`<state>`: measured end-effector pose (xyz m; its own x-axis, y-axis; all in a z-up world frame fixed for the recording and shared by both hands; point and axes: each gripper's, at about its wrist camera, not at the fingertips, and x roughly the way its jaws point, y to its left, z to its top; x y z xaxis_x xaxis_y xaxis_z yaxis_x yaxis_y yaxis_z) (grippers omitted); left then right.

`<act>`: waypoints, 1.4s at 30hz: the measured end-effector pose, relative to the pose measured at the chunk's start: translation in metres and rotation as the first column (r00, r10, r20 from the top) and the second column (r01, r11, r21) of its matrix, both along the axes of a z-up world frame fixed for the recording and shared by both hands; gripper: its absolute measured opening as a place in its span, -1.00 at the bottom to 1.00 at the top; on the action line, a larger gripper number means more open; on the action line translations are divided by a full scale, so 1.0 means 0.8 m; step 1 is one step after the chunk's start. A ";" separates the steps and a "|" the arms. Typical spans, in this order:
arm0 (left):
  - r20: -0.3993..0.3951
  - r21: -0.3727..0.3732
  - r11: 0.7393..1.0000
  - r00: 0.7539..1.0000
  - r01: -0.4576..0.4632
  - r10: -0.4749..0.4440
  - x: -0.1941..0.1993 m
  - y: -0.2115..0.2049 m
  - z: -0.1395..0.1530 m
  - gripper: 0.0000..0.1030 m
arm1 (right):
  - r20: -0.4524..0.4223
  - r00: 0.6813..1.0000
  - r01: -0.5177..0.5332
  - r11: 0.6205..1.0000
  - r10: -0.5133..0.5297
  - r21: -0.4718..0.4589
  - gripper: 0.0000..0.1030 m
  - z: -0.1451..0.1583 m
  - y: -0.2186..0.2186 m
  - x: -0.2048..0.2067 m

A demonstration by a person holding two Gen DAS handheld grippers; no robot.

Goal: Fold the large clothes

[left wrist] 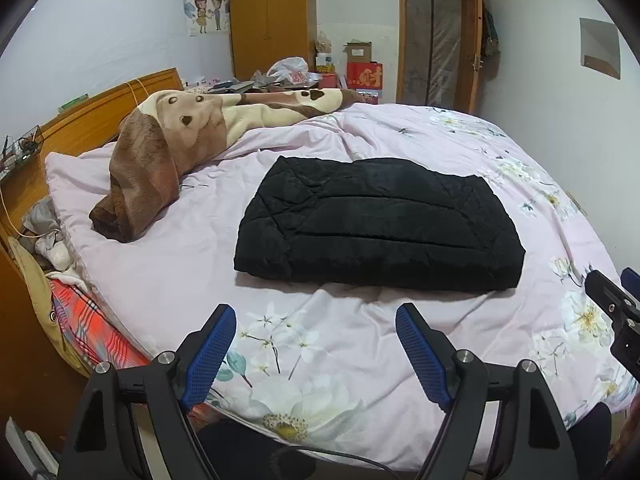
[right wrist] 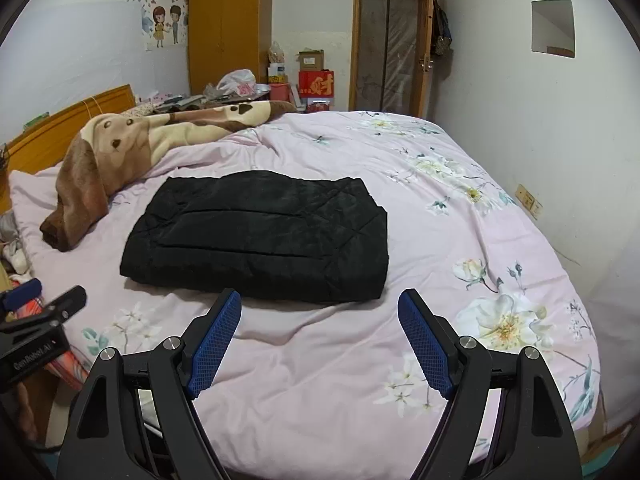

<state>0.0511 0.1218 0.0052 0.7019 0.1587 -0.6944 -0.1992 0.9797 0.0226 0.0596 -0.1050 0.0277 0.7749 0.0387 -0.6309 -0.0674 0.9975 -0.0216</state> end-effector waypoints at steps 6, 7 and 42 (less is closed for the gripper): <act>0.013 -0.023 0.999 1.000 0.027 -0.026 -0.012 -0.012 0.003 0.59 | 0.010 1.000 -0.009 1.000 0.009 -0.007 0.56 0.003 0.005 -0.010; 0.016 -0.026 0.999 1.000 0.026 -0.025 -0.013 -0.013 0.003 0.59 | 0.009 1.000 -0.008 1.000 0.008 -0.007 0.56 0.003 0.006 -0.012; 0.026 0.004 1.000 0.999 0.030 -0.031 -0.021 -0.021 0.008 0.59 | -0.010 1.000 -0.017 1.000 0.017 -0.001 0.56 0.001 0.013 -0.018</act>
